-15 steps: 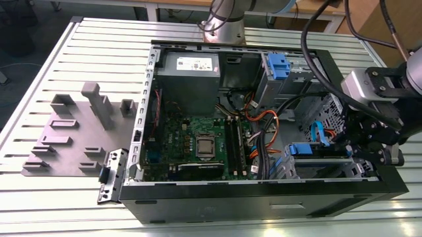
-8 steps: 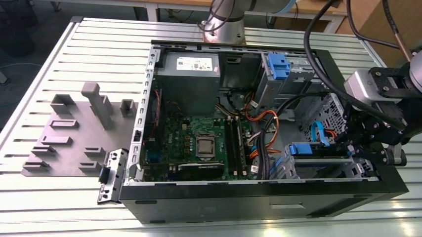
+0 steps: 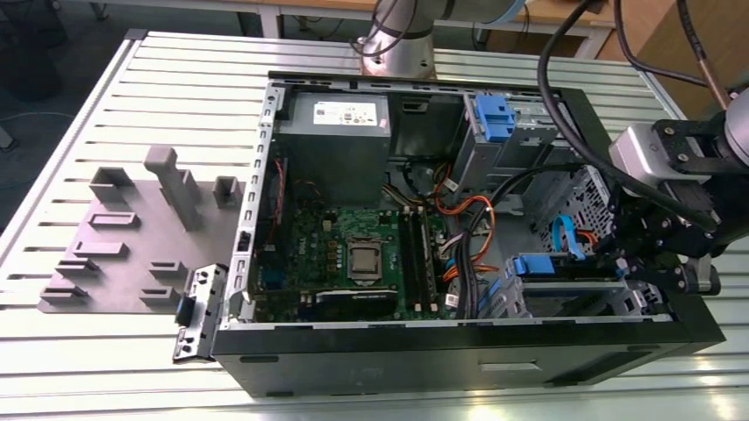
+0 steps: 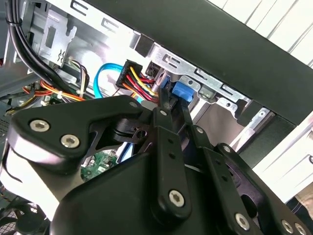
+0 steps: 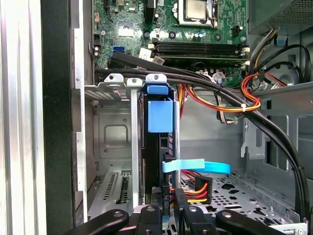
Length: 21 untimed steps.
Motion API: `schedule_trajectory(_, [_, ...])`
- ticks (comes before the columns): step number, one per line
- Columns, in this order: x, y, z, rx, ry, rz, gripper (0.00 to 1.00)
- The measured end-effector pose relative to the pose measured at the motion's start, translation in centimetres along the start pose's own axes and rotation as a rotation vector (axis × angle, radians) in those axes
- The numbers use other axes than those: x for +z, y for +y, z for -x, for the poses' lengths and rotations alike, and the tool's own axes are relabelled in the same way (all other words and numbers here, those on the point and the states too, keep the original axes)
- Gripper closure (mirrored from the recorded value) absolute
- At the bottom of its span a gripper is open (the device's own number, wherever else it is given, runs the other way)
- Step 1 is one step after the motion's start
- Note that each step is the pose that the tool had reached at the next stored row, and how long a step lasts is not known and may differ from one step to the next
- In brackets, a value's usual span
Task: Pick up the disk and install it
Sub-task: 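Insert the second disk wire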
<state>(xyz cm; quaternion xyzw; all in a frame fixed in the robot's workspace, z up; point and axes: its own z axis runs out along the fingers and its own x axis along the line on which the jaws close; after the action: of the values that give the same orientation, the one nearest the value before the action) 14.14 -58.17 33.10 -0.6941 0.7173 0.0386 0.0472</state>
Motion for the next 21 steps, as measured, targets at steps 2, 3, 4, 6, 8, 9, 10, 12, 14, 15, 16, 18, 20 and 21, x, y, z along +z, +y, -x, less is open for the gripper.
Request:
schedule_trajectory(2, [0.0,0.04,0.0,0.0,0.0001,-0.0001,0.76])
schedule_trajectory(3, [-0.01,0.04,0.0,0.0,0.0,-0.0001,0.76])
schedule_trajectory(4, [-0.03,0.04,0.01,0.0,0.0,-0.0001,0.76])
schedule_trajectory(6, [-0.14,0.04,0.01,0.0,0.0002,-0.0001,0.76])
schedule_trajectory(8, [-0.16,0.04,0.02,0.0,-0.0001,-0.0001,0.76])
schedule_trajectory(9, [-0.18,0.04,0.02,0.0,-0.0001,-0.0001,0.76])
schedule_trajectory(10, [-0.2,0.04,0.02,0.0,0.0001,-0.0001,0.76])
schedule_trajectory(12, [-0.2,0.04,0.02,0.0,0.0,-0.0001,0.76])
schedule_trajectory(14, [-0.21,0.04,0.03,0.0,0.0,-0.0001,0.76])
schedule_trajectory(15, [-0.21,0.04,0.03,0.0,0.0,-0.0001,0.76])
schedule_trajectory(16, [-0.22,0.04,0.03,0.0,0.0001,-0.0001,0.76])
schedule_trajectory(18, [-0.24,0.04,0.03,0.0,0.0002,-0.0001,0.78])
schedule_trajectory(20, [-0.24,0.04,0.03,0.0,0.0001,-0.0001,0.84])
schedule_trajectory(21, [-0.24,0.04,0.03,0.0,0.0,-0.0001,0.84])
